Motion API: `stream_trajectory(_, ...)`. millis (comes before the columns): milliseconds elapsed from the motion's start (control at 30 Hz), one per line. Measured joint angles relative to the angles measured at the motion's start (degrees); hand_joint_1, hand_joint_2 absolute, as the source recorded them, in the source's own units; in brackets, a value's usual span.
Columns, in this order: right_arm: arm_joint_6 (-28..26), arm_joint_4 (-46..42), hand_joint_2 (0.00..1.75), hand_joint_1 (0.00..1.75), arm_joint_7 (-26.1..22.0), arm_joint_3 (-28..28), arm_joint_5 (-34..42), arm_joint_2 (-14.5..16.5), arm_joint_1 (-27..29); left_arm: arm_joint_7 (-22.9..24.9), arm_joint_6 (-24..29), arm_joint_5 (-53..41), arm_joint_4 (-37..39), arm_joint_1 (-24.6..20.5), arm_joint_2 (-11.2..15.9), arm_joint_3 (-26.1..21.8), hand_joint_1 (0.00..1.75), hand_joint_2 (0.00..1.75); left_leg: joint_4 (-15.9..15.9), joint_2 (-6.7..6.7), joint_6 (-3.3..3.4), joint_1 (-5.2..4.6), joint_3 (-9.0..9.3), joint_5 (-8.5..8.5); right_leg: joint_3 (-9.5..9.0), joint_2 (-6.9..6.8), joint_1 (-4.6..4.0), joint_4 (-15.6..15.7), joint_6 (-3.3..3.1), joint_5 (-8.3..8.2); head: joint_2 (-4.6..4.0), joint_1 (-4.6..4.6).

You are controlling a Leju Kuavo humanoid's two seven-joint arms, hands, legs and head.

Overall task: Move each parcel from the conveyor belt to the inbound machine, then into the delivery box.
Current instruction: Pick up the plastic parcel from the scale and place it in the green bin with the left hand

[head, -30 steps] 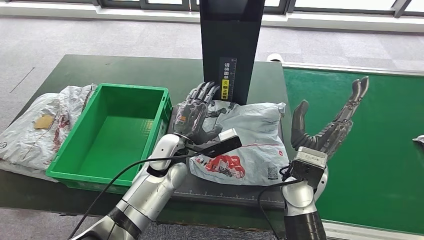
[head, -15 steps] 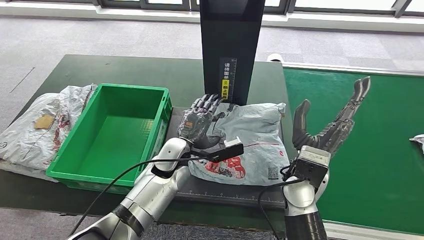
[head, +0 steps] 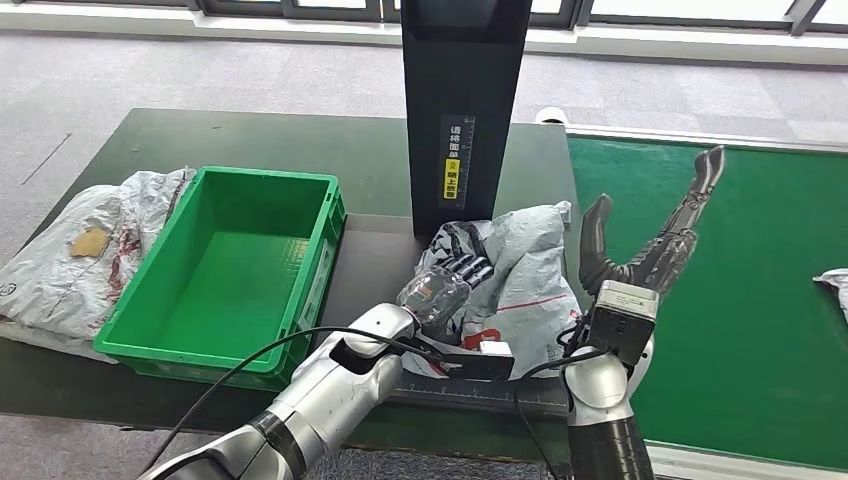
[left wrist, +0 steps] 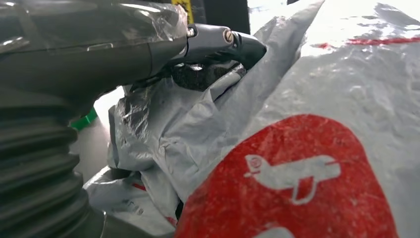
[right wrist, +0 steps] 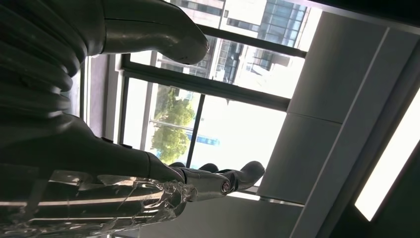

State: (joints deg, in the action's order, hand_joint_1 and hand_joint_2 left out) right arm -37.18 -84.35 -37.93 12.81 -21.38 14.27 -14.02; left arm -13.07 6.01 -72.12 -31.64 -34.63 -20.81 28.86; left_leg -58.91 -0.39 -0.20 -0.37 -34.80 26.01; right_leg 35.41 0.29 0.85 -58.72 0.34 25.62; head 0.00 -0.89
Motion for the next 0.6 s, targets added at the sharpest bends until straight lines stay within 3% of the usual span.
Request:
stream_trajectory(100, 0.27, 0.06, 1.75, 0.00, 0.12, -0.20, 0.07, 0.01, 0.01, -2.71, -0.80, 2.81, 0.22, -0.04, -0.15, 1.98, 1.68, 1.75, 0.00, 0.00, 0.00, 0.00, 0.00, 0.00, 0.00, 0.00, 0.00, 0.00, 0.00, 0.00, 0.00, 0.01)
stream_trajectory(300, 1.55, 0.38, 1.75, 0.00, 0.41, -0.66, -0.04, 0.24, -0.04, -7.85, -2.97, 8.29, 0.76, -0.04, -0.33, 7.04, 1.75, 1.75, 0.00, 0.00, 0.00, -0.01, -0.01, 0.00, 0.00, 0.00, 0.01, 0.00, 0.00, 0.00, 0.00, 0.01)
stream_trajectory(600, 2.37, 0.86, 1.75, 0.00, 0.47, -1.65, -0.23, 0.46, -0.06, -7.38, -1.83, 11.01, 1.88, -0.61, -0.37, 11.29, 1.75, 1.75, 0.00, 0.00, 0.00, 0.00, -0.01, 0.00, 0.00, 0.00, 0.00, 0.00, 0.00, 0.00, 0.00, 0.01)
